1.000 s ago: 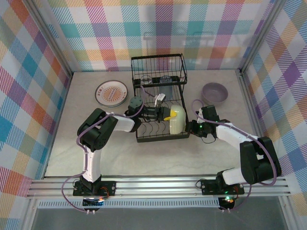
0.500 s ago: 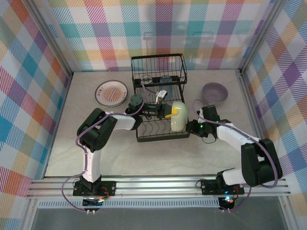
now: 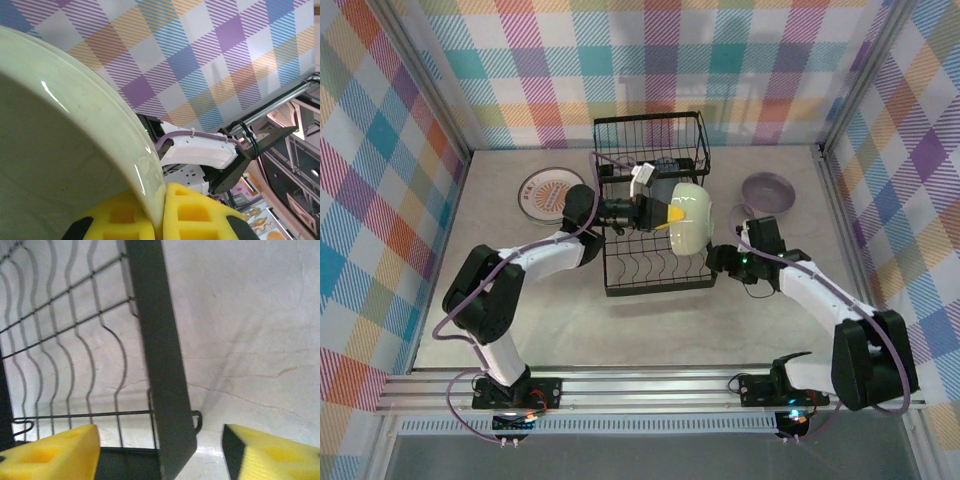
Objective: Unload the mixed dishes from the dish rack
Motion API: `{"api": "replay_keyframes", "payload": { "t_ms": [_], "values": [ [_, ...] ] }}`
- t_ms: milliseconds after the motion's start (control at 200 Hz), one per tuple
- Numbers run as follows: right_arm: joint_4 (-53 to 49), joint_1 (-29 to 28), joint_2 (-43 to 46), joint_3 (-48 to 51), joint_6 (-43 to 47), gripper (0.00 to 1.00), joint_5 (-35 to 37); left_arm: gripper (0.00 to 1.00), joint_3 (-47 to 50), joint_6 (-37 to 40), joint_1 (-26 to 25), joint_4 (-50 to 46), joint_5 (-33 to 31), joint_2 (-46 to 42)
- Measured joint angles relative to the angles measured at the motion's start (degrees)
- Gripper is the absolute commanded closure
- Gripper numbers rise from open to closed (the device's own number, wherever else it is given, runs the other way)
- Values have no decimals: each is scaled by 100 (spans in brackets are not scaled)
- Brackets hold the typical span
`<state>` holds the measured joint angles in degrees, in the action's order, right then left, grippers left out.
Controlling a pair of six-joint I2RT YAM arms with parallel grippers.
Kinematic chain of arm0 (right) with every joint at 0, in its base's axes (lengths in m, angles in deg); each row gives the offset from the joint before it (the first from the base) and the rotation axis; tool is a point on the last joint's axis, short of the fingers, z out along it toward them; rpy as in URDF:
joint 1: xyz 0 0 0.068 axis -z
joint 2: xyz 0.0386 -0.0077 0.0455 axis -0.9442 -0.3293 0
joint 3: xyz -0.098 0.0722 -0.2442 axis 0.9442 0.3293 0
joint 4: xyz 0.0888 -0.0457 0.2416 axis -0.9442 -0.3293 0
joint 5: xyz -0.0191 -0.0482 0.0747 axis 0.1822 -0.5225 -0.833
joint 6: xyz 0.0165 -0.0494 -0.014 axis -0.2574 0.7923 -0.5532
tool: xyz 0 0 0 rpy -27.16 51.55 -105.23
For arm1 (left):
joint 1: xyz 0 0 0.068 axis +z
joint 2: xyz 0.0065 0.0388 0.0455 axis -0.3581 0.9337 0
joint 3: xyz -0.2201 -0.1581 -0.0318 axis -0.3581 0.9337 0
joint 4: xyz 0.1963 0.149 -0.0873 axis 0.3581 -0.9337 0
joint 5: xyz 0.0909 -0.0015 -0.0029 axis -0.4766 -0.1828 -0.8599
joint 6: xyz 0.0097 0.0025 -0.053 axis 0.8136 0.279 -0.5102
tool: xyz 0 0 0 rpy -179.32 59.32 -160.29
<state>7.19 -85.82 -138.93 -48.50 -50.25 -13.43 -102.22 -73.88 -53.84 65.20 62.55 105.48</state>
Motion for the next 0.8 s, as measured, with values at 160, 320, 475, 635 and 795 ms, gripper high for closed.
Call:
{"api": "replay_keyframes", "payload": {
  "t_ms": [160,320,475,635,795],
  "values": [
    [-295,0,612,-245,22,6,90,100,61,474,24,-754,98,-459],
    [-625,0,1080,-459,15,1,149,100,59,1849,35,-2785,103,-1200],
    [-970,0,1480,-555,13,1,216,100,-428,3982,33,-5860,-212,-1849],
    [-1300,2,1810,-656,13,1,232,100,-874,5934,-9,-8061,-1014,-2186],
    [-1569,0,1987,-835,15,1,122,100,-879,7613,-225,-9615,-2109,-2450]
  ]
}}
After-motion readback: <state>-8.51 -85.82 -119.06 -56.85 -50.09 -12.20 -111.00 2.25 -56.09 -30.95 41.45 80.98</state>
